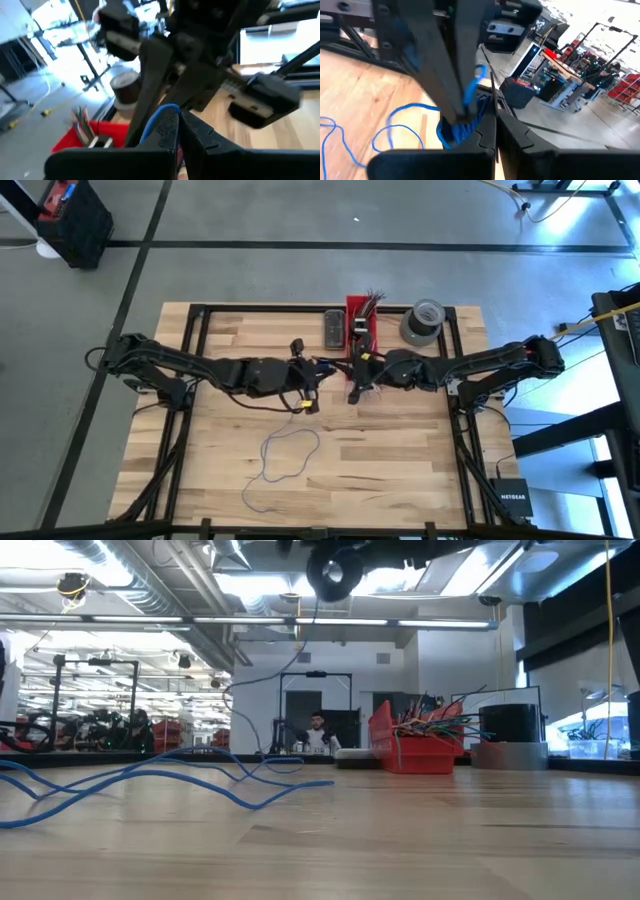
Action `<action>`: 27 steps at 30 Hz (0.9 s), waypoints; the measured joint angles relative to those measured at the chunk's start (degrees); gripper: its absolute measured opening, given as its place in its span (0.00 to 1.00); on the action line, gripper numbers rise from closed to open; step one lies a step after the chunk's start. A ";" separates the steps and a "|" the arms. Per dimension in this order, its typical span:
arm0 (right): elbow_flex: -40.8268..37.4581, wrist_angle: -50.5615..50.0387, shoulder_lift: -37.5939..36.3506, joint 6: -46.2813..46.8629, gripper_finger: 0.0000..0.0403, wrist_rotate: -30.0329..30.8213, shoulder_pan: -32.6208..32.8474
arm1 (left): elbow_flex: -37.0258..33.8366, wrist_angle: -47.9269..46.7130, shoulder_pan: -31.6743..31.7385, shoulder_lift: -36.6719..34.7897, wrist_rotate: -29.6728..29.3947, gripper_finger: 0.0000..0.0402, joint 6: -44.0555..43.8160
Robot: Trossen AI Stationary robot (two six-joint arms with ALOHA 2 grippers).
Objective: Coil cords
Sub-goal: Coil the blue wire into the black spool
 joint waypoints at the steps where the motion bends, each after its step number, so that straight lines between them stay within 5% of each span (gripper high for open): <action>1: -0.06 -0.23 0.00 0.15 0.02 0.05 0.00 | -0.01 -0.97 0.23 0.00 0.01 0.01 -0.98; 27: 0.02 -0.88 -0.07 2.03 0.02 3.90 0.17 | -0.17 -5.69 -2.21 0.02 -0.91 0.01 -2.70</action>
